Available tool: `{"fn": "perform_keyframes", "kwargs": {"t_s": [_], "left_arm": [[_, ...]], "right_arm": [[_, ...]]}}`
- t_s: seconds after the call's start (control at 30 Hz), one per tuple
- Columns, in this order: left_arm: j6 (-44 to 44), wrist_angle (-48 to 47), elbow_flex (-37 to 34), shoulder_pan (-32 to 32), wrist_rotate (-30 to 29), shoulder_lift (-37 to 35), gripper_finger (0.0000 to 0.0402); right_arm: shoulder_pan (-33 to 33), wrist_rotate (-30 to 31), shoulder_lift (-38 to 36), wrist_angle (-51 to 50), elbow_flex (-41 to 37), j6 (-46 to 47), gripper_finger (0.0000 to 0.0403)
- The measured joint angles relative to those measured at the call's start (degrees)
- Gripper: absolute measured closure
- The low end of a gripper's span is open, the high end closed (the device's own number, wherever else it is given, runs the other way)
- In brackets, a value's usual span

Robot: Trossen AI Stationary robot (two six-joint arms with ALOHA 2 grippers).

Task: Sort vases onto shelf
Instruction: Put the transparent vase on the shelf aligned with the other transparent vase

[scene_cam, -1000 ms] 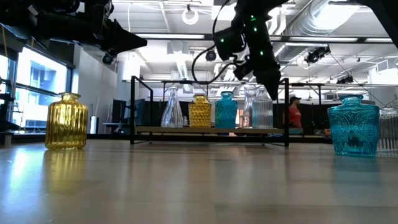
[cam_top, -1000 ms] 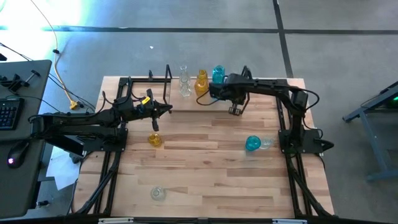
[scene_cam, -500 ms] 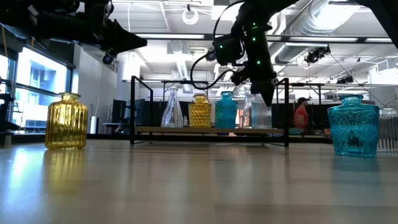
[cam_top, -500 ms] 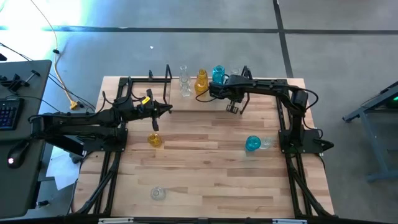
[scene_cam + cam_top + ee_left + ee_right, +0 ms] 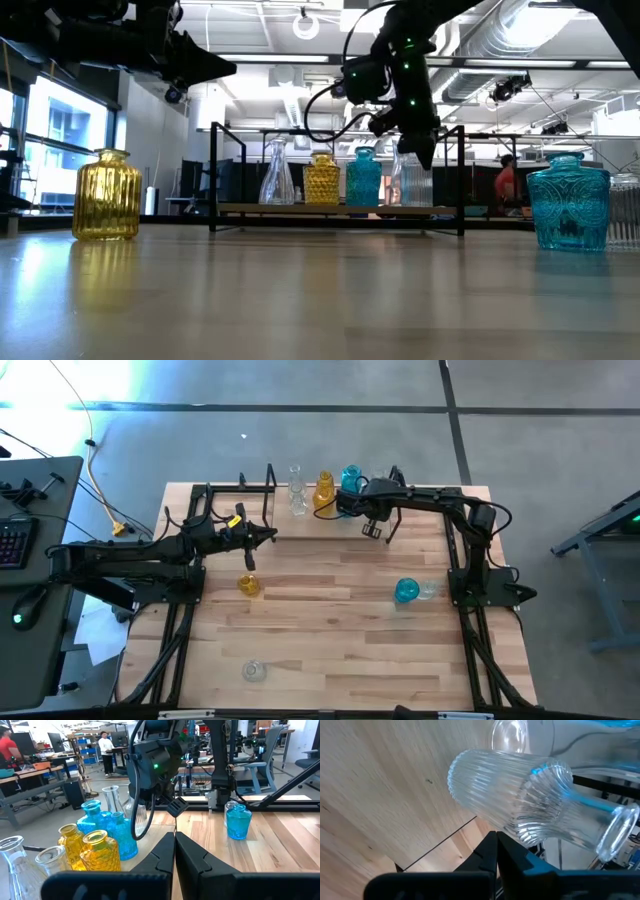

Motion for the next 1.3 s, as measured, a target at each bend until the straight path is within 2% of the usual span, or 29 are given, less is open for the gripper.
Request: {"fn": "perform_keyframes", "kwargs": {"t_s": [0.27, 0.43, 0.53, 0.63, 0.77, 0.93, 1.17, 1.3], "left_arm": [[0.00, 0.00, 0.00, 0.00, 0.02, 0.01, 0.0397], [0.00, 0.00, 0.00, 0.02, 0.02, 0.01, 0.0397], [-0.01, 0.00, 0.00, 0.00, 0.02, 0.01, 0.0397], [0.01, -0.04, 0.00, 0.01, 0.02, 0.01, 0.0397], [0.01, -0.88, 0.00, 0.00, 0.02, 0.01, 0.0397], [0.01, -1.29, 0.00, 0.00, 0.04, 0.01, 0.0397], [-0.40, -1.33, 0.00, 0.00, 1.29, -0.01, 0.0397], [-0.40, -1.15, 0.00, 0.02, 1.27, 0.01, 0.0397]], "right_arm": [[0.12, -0.44, 0.00, 0.11, 0.24, 0.04, 0.0402], [2.59, -2.15, -0.22, -1.80, 3.81, 0.29, 0.0403], [5.19, -5.61, -0.58, -4.18, 7.44, 2.06, 0.0403], [9.21, -12.54, -2.40, -6.02, 9.66, 5.95, 0.0403], [16.46, -20.89, -6.60, -6.68, 8.48, 14.24, 0.0403], [26.41, -25.54, -13.01, -4.66, 0.38, 29.03, 0.0403], [40.18, -27.34, -24.18, 4.88, -14.62, 51.76, 0.0403], [47.61, -26.69, -30.69, 2.37, -17.74, 67.53, 0.0403]]}}
